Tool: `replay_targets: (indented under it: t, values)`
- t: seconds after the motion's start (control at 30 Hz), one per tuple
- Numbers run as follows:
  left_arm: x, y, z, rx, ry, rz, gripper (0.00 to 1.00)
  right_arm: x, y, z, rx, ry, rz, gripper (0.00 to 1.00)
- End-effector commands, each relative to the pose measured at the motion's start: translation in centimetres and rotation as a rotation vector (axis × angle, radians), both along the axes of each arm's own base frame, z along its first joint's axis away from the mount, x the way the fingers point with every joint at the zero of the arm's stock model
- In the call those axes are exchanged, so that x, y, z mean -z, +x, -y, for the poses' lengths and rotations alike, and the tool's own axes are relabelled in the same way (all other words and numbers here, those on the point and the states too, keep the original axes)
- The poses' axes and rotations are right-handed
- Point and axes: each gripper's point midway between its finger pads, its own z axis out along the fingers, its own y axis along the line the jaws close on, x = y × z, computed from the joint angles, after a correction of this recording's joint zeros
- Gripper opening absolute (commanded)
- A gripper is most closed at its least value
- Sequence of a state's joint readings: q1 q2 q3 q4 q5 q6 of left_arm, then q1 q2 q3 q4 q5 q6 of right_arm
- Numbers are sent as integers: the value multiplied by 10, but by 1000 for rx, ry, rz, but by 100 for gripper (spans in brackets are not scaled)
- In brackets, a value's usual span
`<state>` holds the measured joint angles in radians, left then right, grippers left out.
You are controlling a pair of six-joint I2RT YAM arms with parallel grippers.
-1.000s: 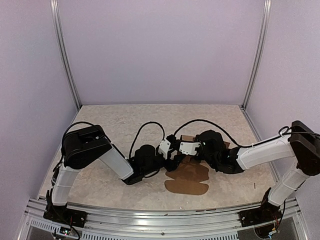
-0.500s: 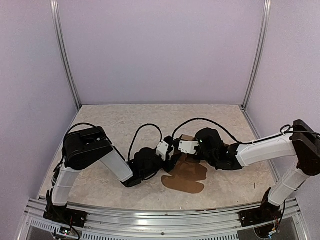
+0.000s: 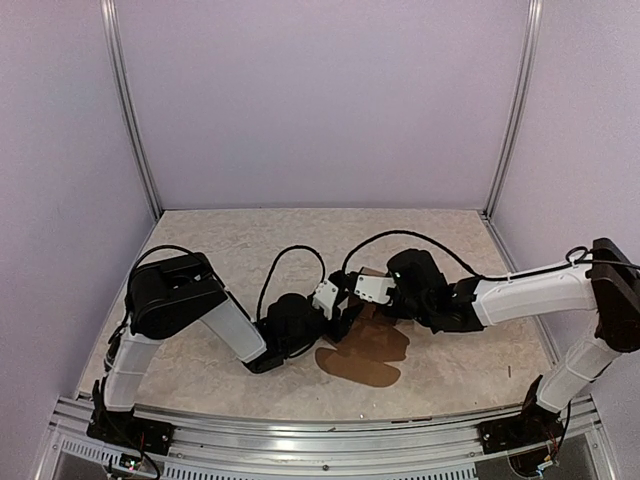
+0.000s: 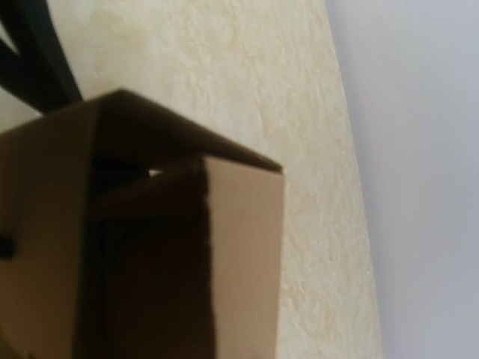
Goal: Fold the paper box
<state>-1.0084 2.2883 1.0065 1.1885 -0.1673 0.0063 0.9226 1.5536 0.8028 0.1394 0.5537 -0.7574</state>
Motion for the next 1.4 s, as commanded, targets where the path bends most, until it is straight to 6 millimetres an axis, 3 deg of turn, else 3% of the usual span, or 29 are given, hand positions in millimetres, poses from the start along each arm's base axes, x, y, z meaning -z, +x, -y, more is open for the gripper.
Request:
replay_targets:
  t: [0.0, 0.13, 0.4, 0.7, 0.93, 1.17, 1.37]
  values:
    - [-35, 4, 0, -4, -96, 118, 48, 26, -16, -7, -41, -17, -117, 9]
    - [-40, 0, 2, 4, -102, 159, 48, 29, -9, -6, 4, -25, -103, 10]
    - [-24, 2, -4, -10, -80, 152, 49, 36, -3, -2, 17, -72, -66, 10]
    - [-36, -6, -4, 107, -127, 159, 62, 33, 0, -5, 7, -80, -61, 2]
    - [-38, -3, 5, 193, -144, 139, 60, 35, -1, -9, -5, -70, -80, 3]
    - [-34, -16, 8, 246, -143, 115, 67, 30, 6, -2, 37, -90, -3, 2]
    - [-34, -19, 4, 245, -143, 117, 63, 34, 9, 9, 69, -118, 55, 2]
